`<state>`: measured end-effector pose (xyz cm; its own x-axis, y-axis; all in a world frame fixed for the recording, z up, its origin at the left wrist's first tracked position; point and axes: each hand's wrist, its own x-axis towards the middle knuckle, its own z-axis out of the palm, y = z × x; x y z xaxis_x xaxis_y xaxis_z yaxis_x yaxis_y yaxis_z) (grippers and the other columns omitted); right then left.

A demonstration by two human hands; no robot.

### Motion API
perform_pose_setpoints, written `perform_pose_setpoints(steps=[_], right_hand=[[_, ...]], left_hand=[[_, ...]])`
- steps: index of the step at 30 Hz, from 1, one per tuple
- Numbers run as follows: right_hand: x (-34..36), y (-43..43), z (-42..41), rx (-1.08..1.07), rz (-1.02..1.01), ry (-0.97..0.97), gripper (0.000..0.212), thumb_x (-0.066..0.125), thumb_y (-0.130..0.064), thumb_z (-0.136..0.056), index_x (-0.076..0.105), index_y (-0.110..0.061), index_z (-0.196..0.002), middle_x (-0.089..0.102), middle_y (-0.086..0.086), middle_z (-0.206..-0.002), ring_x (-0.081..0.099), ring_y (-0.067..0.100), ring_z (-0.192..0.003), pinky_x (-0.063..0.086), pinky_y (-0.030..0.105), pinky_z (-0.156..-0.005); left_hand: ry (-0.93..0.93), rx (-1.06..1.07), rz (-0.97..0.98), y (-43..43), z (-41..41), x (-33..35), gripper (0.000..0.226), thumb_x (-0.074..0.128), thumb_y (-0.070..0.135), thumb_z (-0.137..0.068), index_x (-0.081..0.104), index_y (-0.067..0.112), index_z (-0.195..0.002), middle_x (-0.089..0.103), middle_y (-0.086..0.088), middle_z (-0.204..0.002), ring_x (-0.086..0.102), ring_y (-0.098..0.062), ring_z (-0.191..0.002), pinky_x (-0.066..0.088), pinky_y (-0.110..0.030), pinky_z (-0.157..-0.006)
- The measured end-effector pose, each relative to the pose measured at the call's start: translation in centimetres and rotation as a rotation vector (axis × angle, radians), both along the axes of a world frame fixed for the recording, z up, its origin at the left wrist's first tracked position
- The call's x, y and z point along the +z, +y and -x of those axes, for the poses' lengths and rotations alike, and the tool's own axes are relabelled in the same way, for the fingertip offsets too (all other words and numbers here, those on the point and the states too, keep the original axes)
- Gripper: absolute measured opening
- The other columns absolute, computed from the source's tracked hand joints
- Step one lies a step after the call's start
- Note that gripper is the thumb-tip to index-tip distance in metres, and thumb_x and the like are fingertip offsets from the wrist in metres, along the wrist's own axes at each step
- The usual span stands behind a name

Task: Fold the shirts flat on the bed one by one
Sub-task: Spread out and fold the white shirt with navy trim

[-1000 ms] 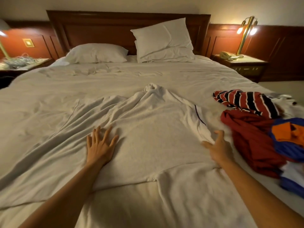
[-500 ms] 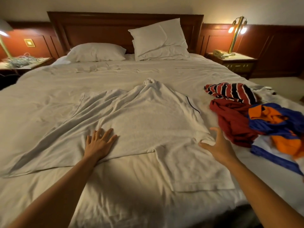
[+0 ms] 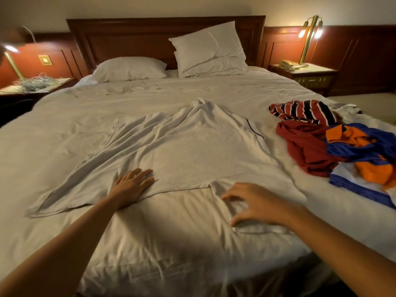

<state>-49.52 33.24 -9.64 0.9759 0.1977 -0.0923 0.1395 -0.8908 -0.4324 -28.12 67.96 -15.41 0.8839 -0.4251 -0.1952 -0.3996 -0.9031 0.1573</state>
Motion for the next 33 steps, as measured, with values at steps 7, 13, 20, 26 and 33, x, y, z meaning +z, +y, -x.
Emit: perform_pose_setpoints(steps=[7, 13, 20, 26, 33], right_hand=[[0.7, 2.0, -3.5, 0.005, 0.005, 0.206, 0.018, 0.084, -0.023, -0.073, 0.077, -0.023, -0.09, 0.072, -0.007, -0.082, 0.066, 0.005, -0.076, 0.054, 0.023, -0.074], [2.7, 2.3, -6.7, -0.108, -0.436, 0.501, 0.018, 0.071, -0.024, -0.092, 0.072, -0.008, -0.101, 0.075, 0.015, -0.089, 0.072, 0.024, -0.069, 0.057, 0.029, -0.062], [-1.9, 5.6, -12.8, -0.231, -0.196, 0.016, 0.042, 0.062, -0.04, -0.096, 0.06, -0.021, -0.134, 0.057, -0.002, -0.139, 0.05, 0.015, -0.131, 0.038, 0.025, -0.107], [-5.7, 8.0, -18.0, -0.183, 0.254, 0.199, 0.07, 0.01, -0.071, -0.093, 0.004, -0.042, -0.157, -0.008, -0.007, -0.166, -0.007, 0.026, -0.153, -0.001, 0.048, -0.121], [-8.8, 9.0, -24.7, -0.329, 0.341, -0.075, 0.079, 0.0, -0.074, -0.09, -0.012, -0.034, -0.156, -0.016, 0.001, -0.166, -0.013, 0.026, -0.152, -0.006, 0.052, -0.122]], left_hand=[[-0.147, 0.241, 0.038, 7.4, -0.4, 1.3, 0.054, 0.032, 0.071, -0.093, 0.042, 0.05, -0.141, 0.033, 0.005, -0.156, 0.021, -0.021, -0.147, 0.018, -0.048, -0.119], [-0.151, 0.62, -0.008, 14.4, -1.6, 1.5, 0.076, 0.032, 0.089, -0.078, 0.033, 0.052, -0.144, 0.039, -0.018, -0.146, 0.034, -0.043, -0.135, 0.025, -0.058, -0.11], [-0.126, 0.298, 0.011, 13.5, -1.3, 4.0, 0.037, 0.05, 0.056, -0.096, 0.057, 0.046, -0.132, 0.068, -0.002, -0.119, 0.067, -0.025, -0.097, 0.05, -0.033, -0.075], [0.107, 0.464, -0.709, 12.9, -4.0, 8.8, 0.089, 0.038, 0.09, -0.077, 0.038, 0.038, -0.149, 0.041, 0.003, -0.152, 0.039, -0.026, -0.139, 0.039, -0.05, -0.108], [-0.011, 0.254, -0.096, 7.1, -8.5, 2.1, 0.094, 0.007, 0.086, -0.079, 0.011, 0.035, -0.159, -0.011, -0.001, -0.167, -0.014, -0.035, -0.152, -0.005, -0.068, -0.116]])
